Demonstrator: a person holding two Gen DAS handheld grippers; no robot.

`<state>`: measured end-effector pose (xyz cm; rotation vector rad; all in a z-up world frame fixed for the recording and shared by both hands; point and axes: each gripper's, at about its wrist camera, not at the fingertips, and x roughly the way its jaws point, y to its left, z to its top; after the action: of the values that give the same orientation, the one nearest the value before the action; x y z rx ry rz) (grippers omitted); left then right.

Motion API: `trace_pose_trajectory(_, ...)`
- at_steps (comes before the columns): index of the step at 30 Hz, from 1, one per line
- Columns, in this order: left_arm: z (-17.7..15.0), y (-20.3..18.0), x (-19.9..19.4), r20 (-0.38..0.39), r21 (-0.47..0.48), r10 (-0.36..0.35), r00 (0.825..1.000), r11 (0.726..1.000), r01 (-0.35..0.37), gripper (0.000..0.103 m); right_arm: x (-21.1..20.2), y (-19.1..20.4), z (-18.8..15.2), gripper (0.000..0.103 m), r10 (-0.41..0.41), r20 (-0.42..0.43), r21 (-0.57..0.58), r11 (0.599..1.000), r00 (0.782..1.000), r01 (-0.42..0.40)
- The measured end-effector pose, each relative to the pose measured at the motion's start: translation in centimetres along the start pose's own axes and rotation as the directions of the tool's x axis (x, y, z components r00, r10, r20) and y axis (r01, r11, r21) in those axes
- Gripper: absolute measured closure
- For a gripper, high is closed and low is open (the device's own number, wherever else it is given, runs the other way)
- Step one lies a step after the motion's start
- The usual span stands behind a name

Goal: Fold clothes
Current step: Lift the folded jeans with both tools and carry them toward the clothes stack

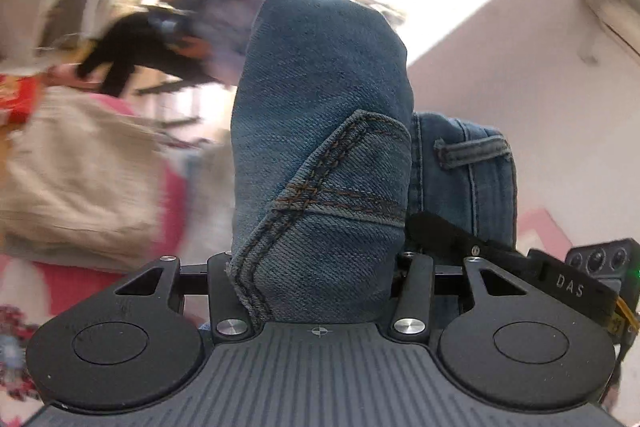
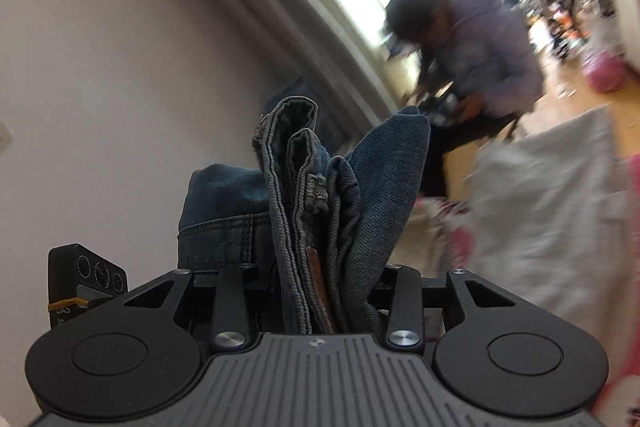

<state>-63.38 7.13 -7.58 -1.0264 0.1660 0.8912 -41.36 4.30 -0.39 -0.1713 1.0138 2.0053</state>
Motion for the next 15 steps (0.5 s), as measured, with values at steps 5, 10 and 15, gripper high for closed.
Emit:
trace_pose_trajectory(5, 2.5, 7.0, 1.1, 0.031, -0.071, 0.074, 0.997, 0.995, -0.072, 0.056, 9.5, -0.9, -0.1, 0.062, 0.027, -0.071, 0.015, 1.000, 0.997, -0.026)
trace_pose_trajectory(10, 6.4, 12.8, 4.0, -0.019, -0.098, 0.113, 0.993, 0.989, -0.115, 0.056, 17.6, -2.8, 0.1, 0.062, 0.020, -0.122, 0.076, 0.997, 0.992, -0.011)
trace_pose_trajectory(15, 9.9, 17.4, 6.8, -0.077, -0.130, 0.128, 0.989, 0.982, -0.137, 0.056, 24.1, -5.3, 0.8, 0.063, 0.000, -0.165, 0.130, 0.991, 0.986, 0.022)
